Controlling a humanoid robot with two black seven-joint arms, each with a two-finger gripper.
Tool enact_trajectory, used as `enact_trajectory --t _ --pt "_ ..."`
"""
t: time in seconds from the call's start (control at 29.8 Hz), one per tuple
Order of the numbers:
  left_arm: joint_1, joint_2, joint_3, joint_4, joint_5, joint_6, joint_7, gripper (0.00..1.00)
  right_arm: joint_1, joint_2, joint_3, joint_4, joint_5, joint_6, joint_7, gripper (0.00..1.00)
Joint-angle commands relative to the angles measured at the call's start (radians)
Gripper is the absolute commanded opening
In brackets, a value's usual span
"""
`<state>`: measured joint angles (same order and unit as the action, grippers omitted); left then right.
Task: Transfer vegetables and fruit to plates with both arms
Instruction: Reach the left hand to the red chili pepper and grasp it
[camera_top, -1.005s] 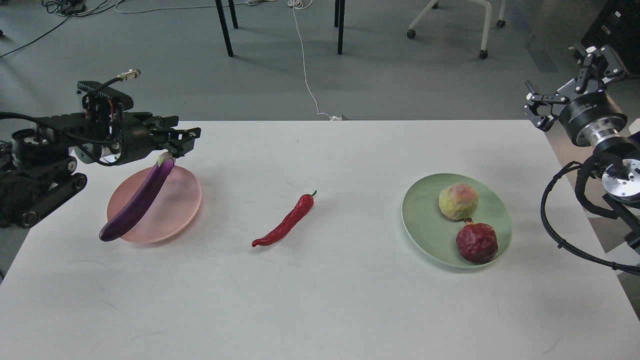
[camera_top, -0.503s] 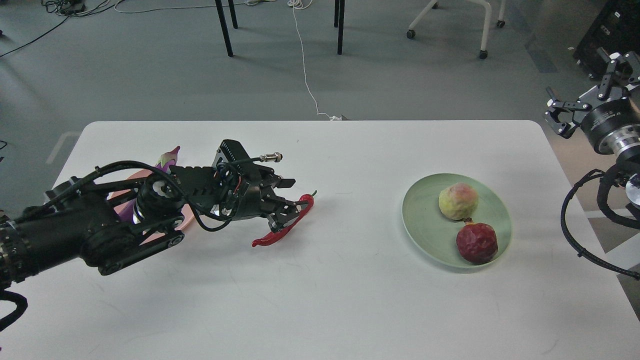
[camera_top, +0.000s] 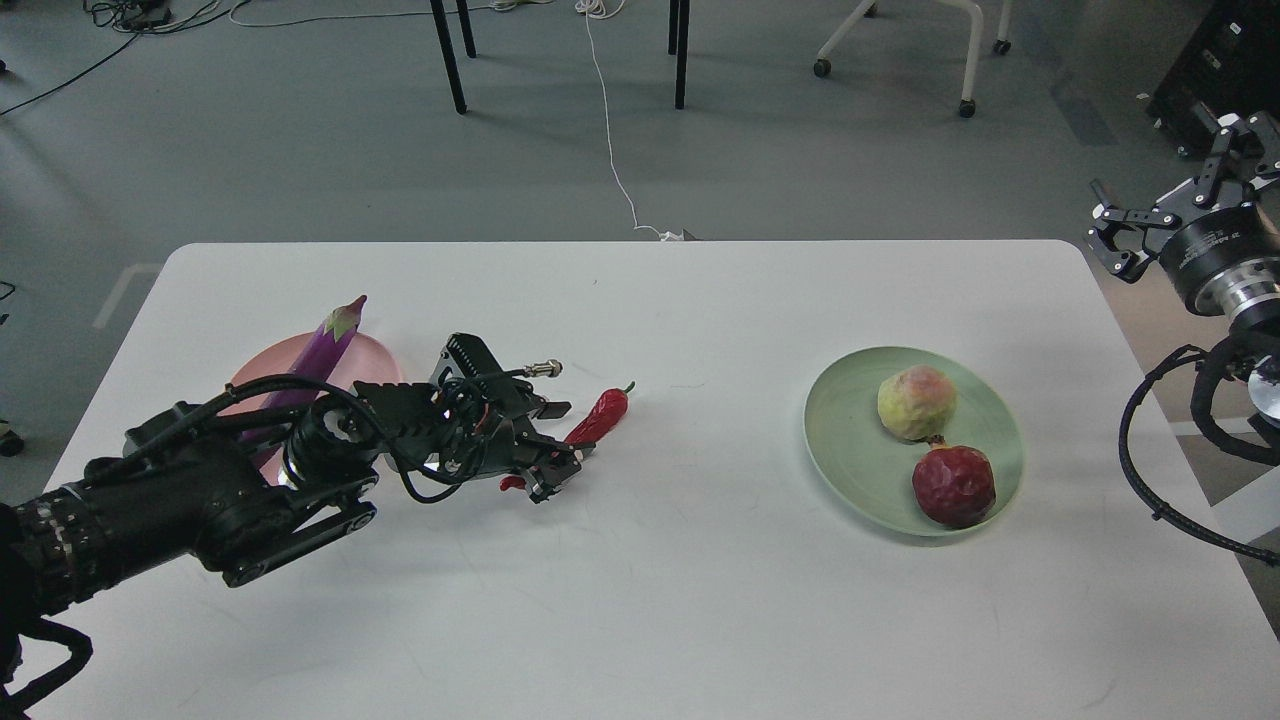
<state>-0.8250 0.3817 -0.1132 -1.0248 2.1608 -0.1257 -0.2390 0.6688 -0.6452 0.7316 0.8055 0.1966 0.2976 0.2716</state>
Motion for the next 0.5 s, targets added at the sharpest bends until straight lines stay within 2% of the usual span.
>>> enact_trajectory --t 0.0,0.27,0.47 --pt "0.018 0.008 -0.006 0.0 -0.005 0.0 0.001 0.08 0.003 0.002 0.0 0.0 0.0 0.0 0.0 0.99" --pt "0.02 0.034 -0.042 -0.035 -0.013 0.021 -0.008 0.03 0.006 0.001 -0.001 -0.002 0.0 -0.002 0.0 0.99" --pt "0.01 0.213 -0.106 -0.175 -0.073 0.029 -0.016 0.03 0.012 0.001 -0.001 -0.003 0.0 -0.002 0.0 0.99"
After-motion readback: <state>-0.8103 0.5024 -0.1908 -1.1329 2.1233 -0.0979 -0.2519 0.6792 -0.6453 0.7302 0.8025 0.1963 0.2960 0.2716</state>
